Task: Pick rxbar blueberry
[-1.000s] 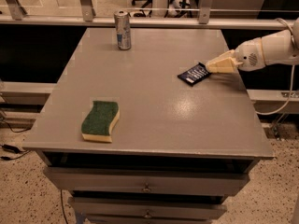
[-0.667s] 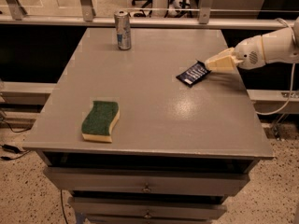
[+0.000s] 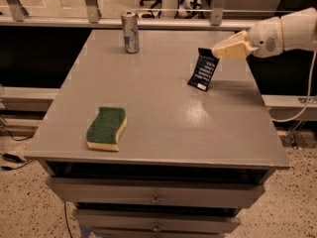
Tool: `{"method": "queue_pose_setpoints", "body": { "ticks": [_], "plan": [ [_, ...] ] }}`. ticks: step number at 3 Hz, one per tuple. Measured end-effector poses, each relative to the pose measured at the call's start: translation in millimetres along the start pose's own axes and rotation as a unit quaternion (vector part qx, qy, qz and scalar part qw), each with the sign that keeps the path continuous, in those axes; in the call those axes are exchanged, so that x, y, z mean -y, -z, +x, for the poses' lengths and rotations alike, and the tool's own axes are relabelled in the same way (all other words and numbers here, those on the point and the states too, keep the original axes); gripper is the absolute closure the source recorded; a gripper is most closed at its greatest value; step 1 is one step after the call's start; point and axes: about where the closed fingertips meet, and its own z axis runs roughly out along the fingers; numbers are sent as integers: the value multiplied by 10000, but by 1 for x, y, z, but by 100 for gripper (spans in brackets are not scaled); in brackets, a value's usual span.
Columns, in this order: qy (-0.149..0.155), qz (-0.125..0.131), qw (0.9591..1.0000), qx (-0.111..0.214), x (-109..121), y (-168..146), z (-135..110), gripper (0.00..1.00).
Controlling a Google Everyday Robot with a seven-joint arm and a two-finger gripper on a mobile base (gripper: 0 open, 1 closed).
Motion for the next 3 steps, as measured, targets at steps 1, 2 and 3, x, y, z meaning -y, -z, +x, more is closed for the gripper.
{"method": "queue_pose_setpoints", "body": {
  "ticks": [1,2,3],
  "plan": [
    [354,-34,9991,221,-16,10,-40,100],
    [682,-56,9967,448,-35,22,-78,100],
    [685,-57,9966,449,-35,22,-78,100]
  ]
}}
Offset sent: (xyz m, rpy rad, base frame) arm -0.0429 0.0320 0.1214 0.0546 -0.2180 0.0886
